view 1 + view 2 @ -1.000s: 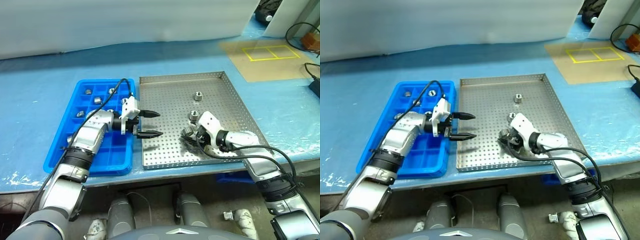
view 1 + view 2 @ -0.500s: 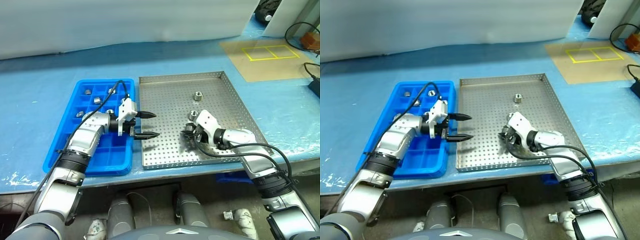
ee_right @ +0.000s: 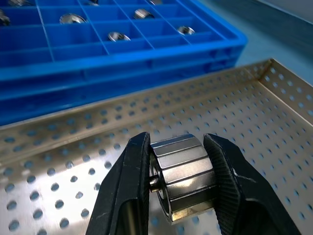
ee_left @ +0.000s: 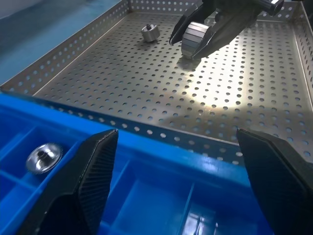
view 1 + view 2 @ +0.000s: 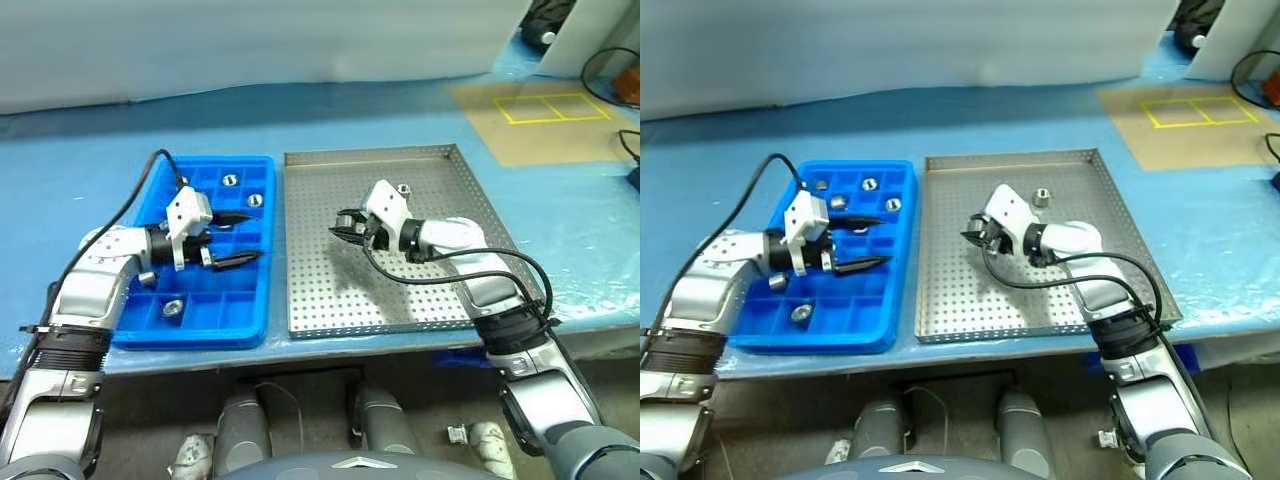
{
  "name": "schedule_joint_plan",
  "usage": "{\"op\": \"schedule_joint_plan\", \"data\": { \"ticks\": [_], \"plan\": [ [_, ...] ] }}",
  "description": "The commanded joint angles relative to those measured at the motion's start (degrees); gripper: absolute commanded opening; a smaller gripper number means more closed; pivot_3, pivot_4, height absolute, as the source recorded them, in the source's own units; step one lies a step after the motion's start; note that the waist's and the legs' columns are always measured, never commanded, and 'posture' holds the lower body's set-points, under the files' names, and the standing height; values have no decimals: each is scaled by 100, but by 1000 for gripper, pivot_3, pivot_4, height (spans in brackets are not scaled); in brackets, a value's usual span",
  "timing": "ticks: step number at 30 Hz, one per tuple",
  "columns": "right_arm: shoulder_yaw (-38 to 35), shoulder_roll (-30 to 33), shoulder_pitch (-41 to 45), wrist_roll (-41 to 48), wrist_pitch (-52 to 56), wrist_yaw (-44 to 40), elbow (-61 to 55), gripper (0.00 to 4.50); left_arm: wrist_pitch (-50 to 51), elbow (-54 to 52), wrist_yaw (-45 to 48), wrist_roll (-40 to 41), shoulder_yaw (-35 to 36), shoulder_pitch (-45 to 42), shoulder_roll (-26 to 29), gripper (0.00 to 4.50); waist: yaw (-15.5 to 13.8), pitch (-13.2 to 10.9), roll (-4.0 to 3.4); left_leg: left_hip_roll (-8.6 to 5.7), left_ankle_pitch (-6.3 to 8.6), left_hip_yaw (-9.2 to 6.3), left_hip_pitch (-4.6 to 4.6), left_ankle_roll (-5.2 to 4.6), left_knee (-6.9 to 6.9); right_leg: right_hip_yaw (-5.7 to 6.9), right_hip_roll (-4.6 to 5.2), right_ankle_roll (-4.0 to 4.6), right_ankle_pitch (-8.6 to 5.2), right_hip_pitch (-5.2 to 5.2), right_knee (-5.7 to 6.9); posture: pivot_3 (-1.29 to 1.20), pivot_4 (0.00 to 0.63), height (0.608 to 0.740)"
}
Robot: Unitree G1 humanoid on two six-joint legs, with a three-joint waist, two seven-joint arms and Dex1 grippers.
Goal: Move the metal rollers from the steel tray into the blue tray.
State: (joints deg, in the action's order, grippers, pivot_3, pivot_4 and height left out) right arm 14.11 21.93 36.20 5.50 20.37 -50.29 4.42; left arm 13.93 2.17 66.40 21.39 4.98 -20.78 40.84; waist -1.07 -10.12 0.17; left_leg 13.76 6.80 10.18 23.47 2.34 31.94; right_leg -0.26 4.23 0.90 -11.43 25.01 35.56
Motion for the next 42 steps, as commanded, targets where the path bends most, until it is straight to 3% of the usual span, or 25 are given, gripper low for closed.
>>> {"op": "schedule_joint_plan", "data": {
  "ticks": [1, 13, 20, 33, 42],
  "plan": [
    [159, -334, 492, 42, -504, -210, 509, 1263, 95, -466, -260, 179, 608, 241, 307, 4105, -37, 0, 0, 0, -1, -1, 1, 1, -3, 0, 0, 0, 0, 2, 0, -22, 150, 740],
    [449, -1822, 1680, -187, -1852, -411, 2931, 1263, 658, -1841, -1104, 471, 2074, 2017, 576, 4105, -355, -2, 3, 3, -16, -11, 6, 27, -69, 20, 0, 20, -12, 20, -7, 198, 150, 740],
    [515, -2318, 1838, -190, -1898, -709, 3121, 1263, 828, -2177, -1332, 636, 2363, 2465, 580, 4105, -532, -2, 3, 4, -16, -18, 8, 28, -79, 28, 0, 23, -16, 21, -6, 231, 150, 740],
    [820, -2606, 1572, -308, -1655, -1238, 3094, 1263, 1149, -2862, -1520, 955, 2416, 3017, 470, 4105, -621, -1, 5, 3, -17, -22, 9, 31, -88, 27, -1, 22, -17, 27, -6, 293, 150, 740],
    [783, -2723, 1664, -484, -1943, -1103, 3535, 1263, 1308, -3206, -1680, 1135, 2542, 3318, 459, 4105, -663, -1, 5, 2, -17, -26, 10, 31, -92, 28, -1, -5, -34, 30, -4, 316, 150, 740]
  ]
}}
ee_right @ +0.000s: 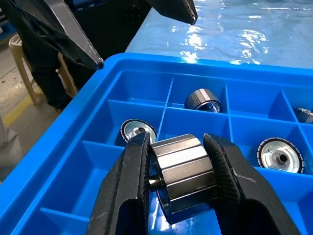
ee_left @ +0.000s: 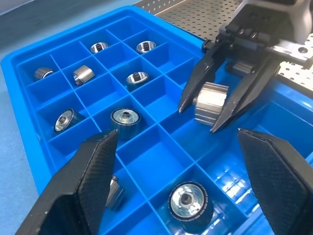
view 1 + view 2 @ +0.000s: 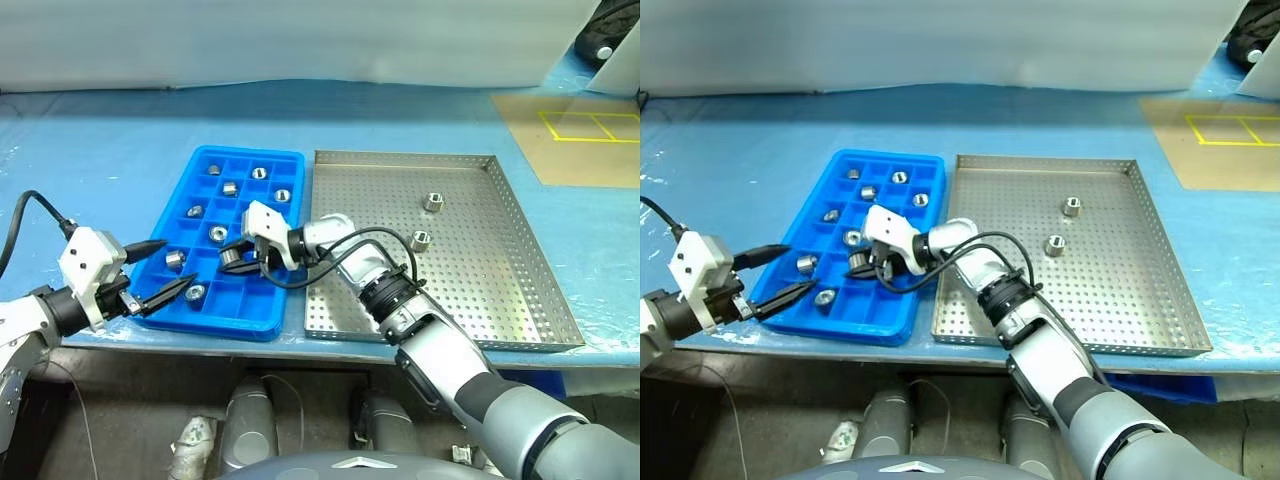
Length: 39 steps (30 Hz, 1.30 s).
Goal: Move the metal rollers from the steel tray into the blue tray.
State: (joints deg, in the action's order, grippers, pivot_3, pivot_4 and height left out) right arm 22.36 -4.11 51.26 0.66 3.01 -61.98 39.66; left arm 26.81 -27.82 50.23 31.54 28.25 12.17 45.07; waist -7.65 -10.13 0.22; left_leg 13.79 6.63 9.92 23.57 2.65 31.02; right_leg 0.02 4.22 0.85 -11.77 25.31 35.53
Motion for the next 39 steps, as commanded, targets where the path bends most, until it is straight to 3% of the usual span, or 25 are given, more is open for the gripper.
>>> {"op": "schedule_joint_plan", "data": {
  "ticks": [1, 5, 11, 22, 29, 39],
  "plan": [
    [-56, -133, 180, -12, -236, 79, 61, 1263, 31, -209, -71, 126, 209, 18, 41, 4105, -10, 0, 0, 0, 0, 0, 0, 0, 0, 0, 0, 0, 0, 0, 0, 315, 150, 740],
    [-113, -168, 235, -53, -366, 187, 227, 1263, 32, -204, -90, 125, 131, -25, 45, 4105, -14, 0, 0, 0, 0, -1, 0, 0, 0, 0, 0, -1, 0, 0, 0, 305, 150, 740],
    [-250, -89, 242, -18, -388, 385, 132, 3180, -9, -46, -44, 87, -100, -279, 71, 4105, -13, 0, 1, -1, 0, -1, 0, 0, 0, -1, 0, 3, 1, 0, 0, 262, 150, 740],
    [-918, 714, 167, 268, 218, 704, -1165, 3180, -327, 979, 360, -173, -1433, -1778, -96, 4105, 35, 2, 3, -3, -7, 0, -5, 11, 11, -3, 0, 26, 16, -5, 14, 69, 150, 740],
    [-1660, 1812, -75, 105, 502, 1728, -1475, 3180, -1010, 2530, 1001, -685, -2822, -3563, -938, 4105, 194, 5, 6, -9, -16, 6, -16, 24, 38, -17, 0, 24, 20, -23, 21, -163, 150, 740],
    [-2054, 2732, -1588, 95, 1472, 2459, -3078, 3180, -1761, 4185, 1940, -1057, -3585, -4793, -1840, 4105, 674, 5, 6, -8, -23, 12, -14, 31, 30, -25, -9, 24, 21, -18, 5, -363, 150, 740]
  ]
}}
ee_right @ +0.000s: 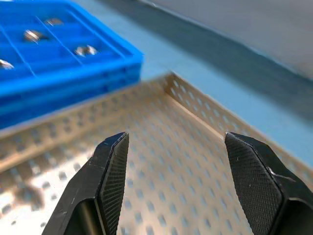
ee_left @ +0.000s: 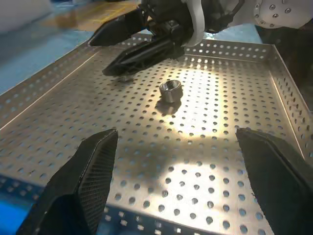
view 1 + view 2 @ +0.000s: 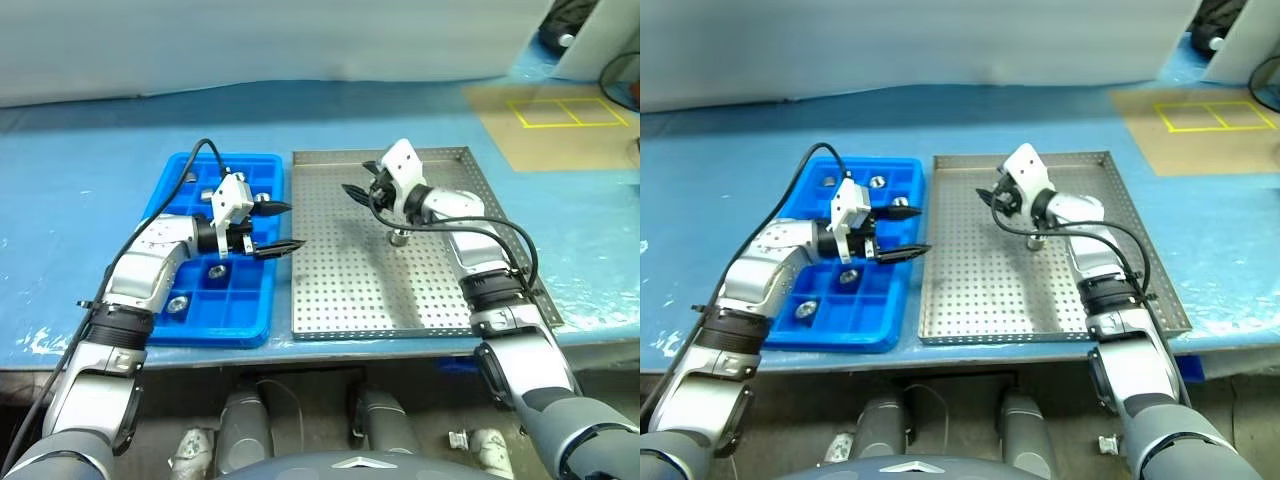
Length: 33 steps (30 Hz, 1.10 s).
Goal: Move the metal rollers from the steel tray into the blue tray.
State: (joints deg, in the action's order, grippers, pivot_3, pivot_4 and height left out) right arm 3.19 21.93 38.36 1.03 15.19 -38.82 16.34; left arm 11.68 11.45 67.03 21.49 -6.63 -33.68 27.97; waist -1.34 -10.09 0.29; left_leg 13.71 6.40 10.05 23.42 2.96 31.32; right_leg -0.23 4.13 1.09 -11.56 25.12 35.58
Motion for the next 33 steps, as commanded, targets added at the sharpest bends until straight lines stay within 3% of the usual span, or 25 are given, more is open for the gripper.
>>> {"op": "schedule_joint_plan", "data": {
  "ticks": [1, 12, 27, 30, 33],
  "plan": [
    [-174, 160, -417, 82, 372, 193, -869, 3180, -282, 337, 334, -71, -133, -243, -189, 4105, 72, 0, 0, 0, 6, 1, -2, -9, 1, -2, 0, 0, 0, -3, -3, -384, 150, 740],
    [-36, 172, -1194, 46, 913, 528, -1519, 3180, -623, 1067, 761, -281, -211, -655, -518, 4105, 229, 0, 0, 1, 21, 8, -25, -35, 33, -12, 2, 0, 1, -29, 6, -440, 150, 740],
    [99, 241, -1078, -239, 112, 806, 467, 3180, -446, 499, 581, -220, -74, -154, -255, 4105, 216, 1, -1, 2, 29, 7, -35, -46, 56, -7, 6, 0, 1, -56, 0, -365, 150, 740],
    [175, 241, -1086, -212, -8, 709, 403, 2631, -443, 469, 559, -216, -76, -122, -231, 4105, 210, 1, -2, 2, 35, 6, -37, -54, 76, -5, 8, -1, 0, -70, 0, -366, 150, 740],
    [208, 208, -1079, -219, 12, 727, 296, 1766, -433, 454, 549, -216, -80, -118, -222, 4105, 211, 1, -2, -2, 39, 6, -32, -62, 89, -7, 10, -2, 0, -72, -1, -369, 150, 740]
  ]
}}
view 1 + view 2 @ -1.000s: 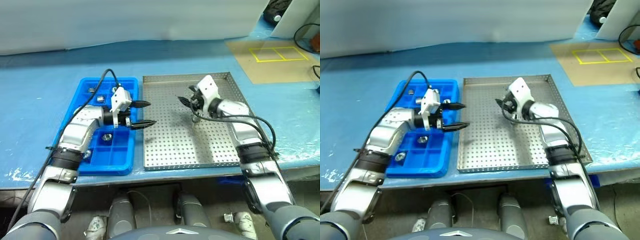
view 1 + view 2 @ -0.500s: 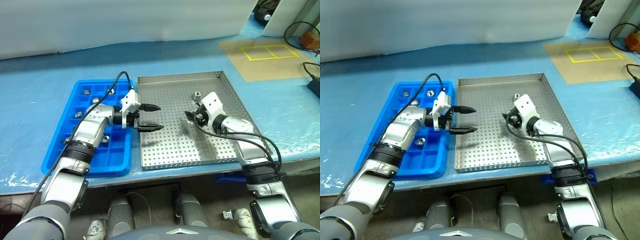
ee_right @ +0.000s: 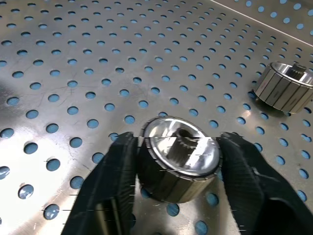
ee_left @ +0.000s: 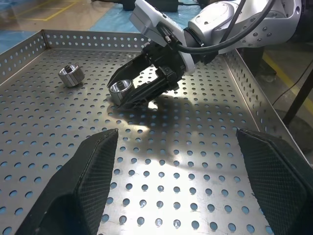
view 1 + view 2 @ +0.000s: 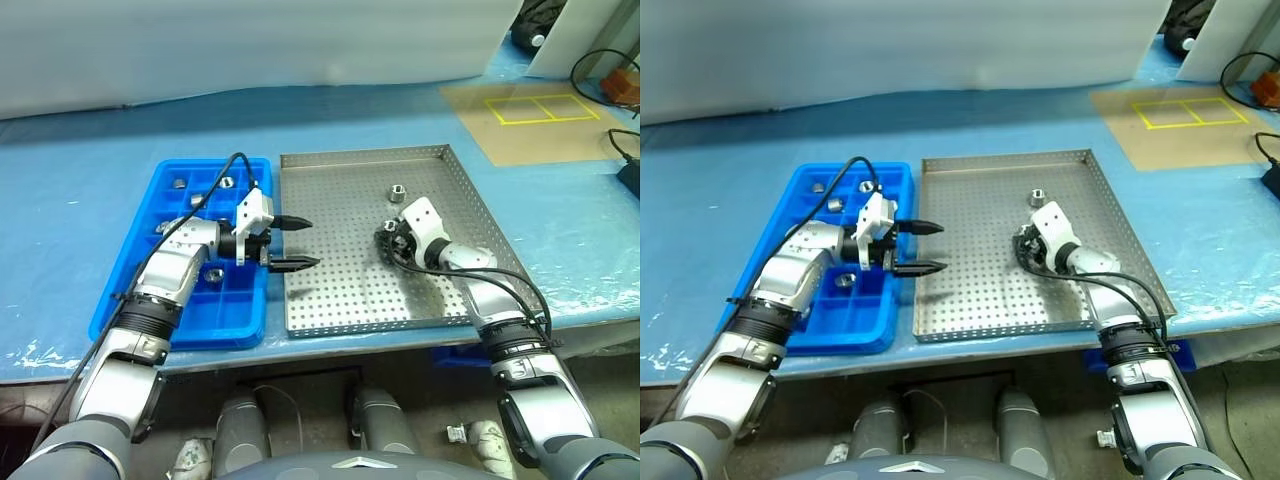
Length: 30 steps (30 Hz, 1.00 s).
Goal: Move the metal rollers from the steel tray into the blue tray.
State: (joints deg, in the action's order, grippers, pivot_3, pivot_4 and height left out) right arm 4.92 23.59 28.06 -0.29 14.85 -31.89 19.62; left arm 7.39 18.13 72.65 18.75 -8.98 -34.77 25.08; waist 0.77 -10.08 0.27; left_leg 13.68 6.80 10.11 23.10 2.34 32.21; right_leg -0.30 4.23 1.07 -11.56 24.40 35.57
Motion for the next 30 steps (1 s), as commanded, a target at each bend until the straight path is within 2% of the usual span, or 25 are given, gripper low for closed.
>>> {"op": "schedule_joint_plan", "data": {
  "ticks": [1, 3, 7, 10, 14, 19, 24, 30],
  "plan": [
    [35, 27, -42, -45, 34, -27, -50, 1754, -6, -205, -14, 56, 154, -18, 69, 4105, 1, 0, 0, 0, 0, 0, 0, -1, 1, 0, 0, 0, 0, -1, 0, -370, 150, 740],
    [44, 14, -115, 145, 49, -312, -257, 1746, -8, -188, -20, 53, 151, -34, 74, 4105, 5, 0, 0, 2, 1, 0, 0, -1, 0, 0, 0, 0, 0, -1, 0, -371, 150, 740],
    [206, 26, -81, -166, 117, -114, -278, 1746, 13, -193, -24, 61, 195, -33, 148, 4105, 15, 0, 0, 7, 2, 0, 1, -2, -12, 4, -2, 0, 0, 4, -4, -366, 150, 740],
    [181, -41, -7, 4, 172, -255, -578, 1746, 89, -292, -56, 114, 299, 30, 293, 4105, 25, 0, 0, 8, 2, 0, 1, -1, -19, 3, -3, 0, 0, 6, -10, -347, 150, 740],
    [215, -174, 368, 55, 265, -329, -731, 1746, 189, -509, -36, 166, 487, 212, 616, 4105, 37, -2, -3, 8, 0, 2, 6, 2, -28, 0, -4, 0, 0, 25, -6, -297, 150, 740],
    [466, -457, 933, 381, 357, -989, -983, 1746, 285, -676, -227, 205, 921, 367, 1061, 4105, -11, -4, -6, 8, -3, 2, 24, 7, -39, 2, -4, 1, 1, 51, 0, -204, 150, 740],
    [913, -975, 1416, 482, 131, -1598, -646, 1746, 608, -1494, -648, 357, 1417, 1036, 1423, 4105, -70, -4, -6, 7, -9, 2, 24, 16, -74, 10, -3, 4, -1, 57, -7, -71, 150, 740],
    [1258, -1552, 1721, 395, -325, -1942, 195, 1746, 1090, -2585, -1156, 608, 2009, 2033, 1689, 4105, -335, -6, -6, 12, -17, 0, 31, 29, -103, 24, -3, 12, -8, 72, -12, 50, 150, 740]
  ]
}}
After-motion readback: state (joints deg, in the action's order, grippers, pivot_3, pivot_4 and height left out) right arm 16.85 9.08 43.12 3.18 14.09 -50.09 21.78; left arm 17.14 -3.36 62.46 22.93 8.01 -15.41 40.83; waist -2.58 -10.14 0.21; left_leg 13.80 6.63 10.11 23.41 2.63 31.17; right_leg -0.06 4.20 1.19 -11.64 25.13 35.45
